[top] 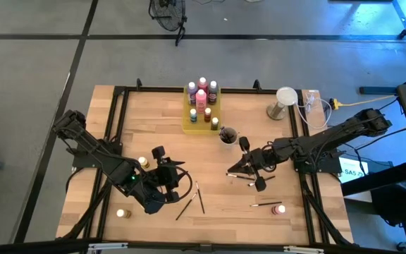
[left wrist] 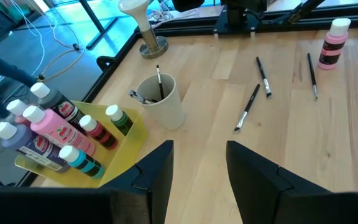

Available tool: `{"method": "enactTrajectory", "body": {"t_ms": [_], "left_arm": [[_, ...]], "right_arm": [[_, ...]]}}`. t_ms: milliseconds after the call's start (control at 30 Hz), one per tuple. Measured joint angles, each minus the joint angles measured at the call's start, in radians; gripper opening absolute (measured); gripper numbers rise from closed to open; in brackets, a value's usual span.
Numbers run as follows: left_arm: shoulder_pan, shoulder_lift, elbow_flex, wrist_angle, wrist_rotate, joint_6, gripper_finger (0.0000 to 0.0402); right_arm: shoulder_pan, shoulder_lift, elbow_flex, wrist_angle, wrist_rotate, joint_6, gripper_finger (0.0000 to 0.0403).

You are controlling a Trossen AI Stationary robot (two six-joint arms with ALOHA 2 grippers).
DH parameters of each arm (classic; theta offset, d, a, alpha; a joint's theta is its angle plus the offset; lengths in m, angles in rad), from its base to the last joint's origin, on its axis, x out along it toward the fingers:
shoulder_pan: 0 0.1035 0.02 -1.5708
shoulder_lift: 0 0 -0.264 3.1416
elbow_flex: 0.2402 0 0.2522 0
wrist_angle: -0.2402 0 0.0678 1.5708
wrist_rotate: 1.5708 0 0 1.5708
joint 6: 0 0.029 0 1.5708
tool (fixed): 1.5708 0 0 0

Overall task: Pick & Place Paint Supplies
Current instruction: Put the black paintbrush into the white cup

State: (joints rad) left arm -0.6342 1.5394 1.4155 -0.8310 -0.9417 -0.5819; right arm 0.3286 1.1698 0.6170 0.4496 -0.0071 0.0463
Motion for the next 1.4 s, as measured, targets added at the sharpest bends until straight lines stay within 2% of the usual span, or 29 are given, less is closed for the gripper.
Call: {"method": "enactTrajectory", "body": {"t_ms": [100, 233, 333, 533, 600, 700, 833, 1000, 1133, 1267, 1400], "left_arm": [[0.0, 0.0, 0.0, 0.0, 0.0, 0.0, 0.0143], [0.0, 0.0, 0.0, 0.0, 0.0, 0.0, 0.0143], [0.0, 0.0, 0.0, 0.0, 0.0, 0.0, 0.0143], [0.0, 0.0, 0.0, -0.001, 0.001, 0.0, 0.0143], [0.0, 0.0, 0.0, 0.0, 0.001, 0.0, 0.0143], [0.0, -0.001, 0.0, -0.001, 0.001, 0.0, 0.0143], [0.0, -0.001, 0.0, -0.002, 0.001, 0.0, 0.0143], [0.0, -0.001, 0.0, -0.002, 0.023, 0.001, 0.0143], [0.0, -0.001, 0.0, -0.003, 0.024, 0.0, 0.0143], [0.0, -0.001, 0.0, -0.003, 0.024, 0.0, 0.0143], [0.0, -0.001, 0.0, -0.003, 0.024, 0.0, 0.0143]], "right_arm": [[0.002, 0.0, 0.0, 0.004, 0.004, 0.043, 0.0008], [0.01, 0.0, 0.0, -0.005, 0.007, 0.048, 0.0042], [0.026, 0.0, 0.0, -0.005, 0.028, 0.049, 0.0082], [0.054, 0.0, 0.0, -0.006, 0.197, 0.06, 0.0183], [0.057, 0.0, 0.0, -0.005, 0.222, 0.073, 0.0213], [0.058, 0.0, 0.0, -0.005, 0.197, 0.064, 0.0244], [0.06, 0.0, 0.0, -0.005, 0.141, 0.044, 0.0259], [0.088, 0.0, -0.001, -0.047, 0.085, -0.034, 0.0249], [0.121, 0.0, -0.001, -0.11, 0.082, -0.081, 0.0217], [0.149, 0.001, -0.001, -0.136, 0.114, -0.107, 0.0142], [0.165, 0.001, -0.001, -0.14, 0.115, -0.16, 0.0031]]}}
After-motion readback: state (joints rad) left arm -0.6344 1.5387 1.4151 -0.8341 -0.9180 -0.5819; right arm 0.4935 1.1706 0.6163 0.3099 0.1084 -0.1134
